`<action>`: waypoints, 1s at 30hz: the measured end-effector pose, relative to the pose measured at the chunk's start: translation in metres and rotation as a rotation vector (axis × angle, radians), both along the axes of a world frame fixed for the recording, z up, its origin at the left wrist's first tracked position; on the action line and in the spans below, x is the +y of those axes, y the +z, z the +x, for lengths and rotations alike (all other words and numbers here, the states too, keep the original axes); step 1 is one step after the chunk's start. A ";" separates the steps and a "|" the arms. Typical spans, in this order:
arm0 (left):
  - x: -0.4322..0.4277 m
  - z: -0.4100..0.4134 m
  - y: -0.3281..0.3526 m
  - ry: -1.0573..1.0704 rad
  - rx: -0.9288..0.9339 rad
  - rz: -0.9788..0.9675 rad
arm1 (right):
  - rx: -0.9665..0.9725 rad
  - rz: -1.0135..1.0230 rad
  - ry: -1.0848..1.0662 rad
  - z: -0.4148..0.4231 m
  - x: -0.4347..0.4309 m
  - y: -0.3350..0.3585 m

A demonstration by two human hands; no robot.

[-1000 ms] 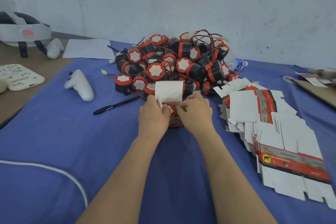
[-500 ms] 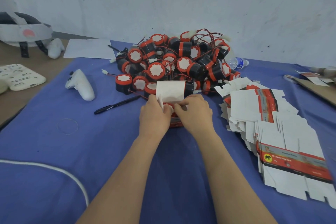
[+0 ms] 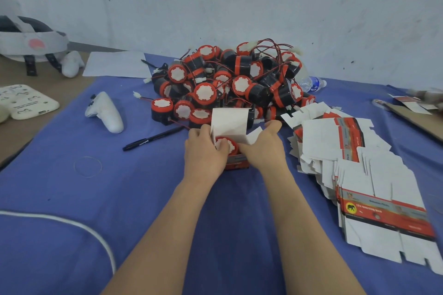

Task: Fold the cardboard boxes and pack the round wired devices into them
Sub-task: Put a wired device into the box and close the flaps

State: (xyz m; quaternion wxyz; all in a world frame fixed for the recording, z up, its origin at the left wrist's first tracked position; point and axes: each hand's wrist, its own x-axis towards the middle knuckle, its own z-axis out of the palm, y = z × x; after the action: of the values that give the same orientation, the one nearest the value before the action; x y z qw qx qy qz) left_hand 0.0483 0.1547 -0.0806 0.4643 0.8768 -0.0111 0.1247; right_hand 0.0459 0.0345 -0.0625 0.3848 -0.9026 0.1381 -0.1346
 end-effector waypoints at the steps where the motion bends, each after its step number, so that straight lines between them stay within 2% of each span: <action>1: 0.000 -0.001 0.000 0.012 -0.016 0.034 | 0.014 -0.038 -0.003 0.001 0.000 0.000; 6: -0.005 -0.005 0.000 -0.011 -0.023 0.064 | -0.001 -0.348 -0.007 0.006 0.006 0.003; 8: -0.007 -0.004 0.000 -0.002 -0.018 0.068 | -0.066 -0.360 0.030 0.005 0.011 0.002; 11: -0.004 -0.001 -0.001 0.043 -0.011 0.051 | -0.141 -0.245 0.155 0.001 0.008 -0.002; 15: -0.001 0.001 -0.002 0.071 0.013 -0.015 | -0.054 -0.059 0.378 -0.004 -0.009 -0.001; 18: -0.001 0.002 -0.003 0.066 0.004 -0.035 | -0.020 -0.034 0.445 -0.005 -0.016 0.001; 20: 0.001 0.002 -0.004 0.058 0.005 -0.027 | -0.038 0.056 0.484 -0.007 -0.018 0.002; 23: 0.003 0.002 0.000 -0.013 -0.031 -0.049 | -0.089 0.131 0.461 -0.006 -0.020 -0.001; 25: 0.003 0.001 0.005 -0.144 0.008 -0.269 | -0.103 0.149 0.376 -0.004 -0.021 -0.005; 27: 0.005 0.003 0.012 -0.217 0.154 -0.523 | -0.061 0.210 0.285 -0.001 -0.019 -0.008; 28: 0.006 0.004 0.011 -0.227 0.196 -0.574 | -0.052 0.270 0.267 -0.001 -0.019 -0.010; 30: 0.008 0.002 0.005 -0.234 0.125 -0.465 | -0.075 0.350 0.291 -0.002 -0.018 -0.010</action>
State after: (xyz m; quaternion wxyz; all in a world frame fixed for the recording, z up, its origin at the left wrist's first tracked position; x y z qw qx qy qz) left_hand 0.0502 0.1632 -0.0756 0.6644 0.7452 -0.0550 0.0151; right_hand 0.0440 0.0169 -0.0727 0.5558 -0.8269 0.0133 -0.0849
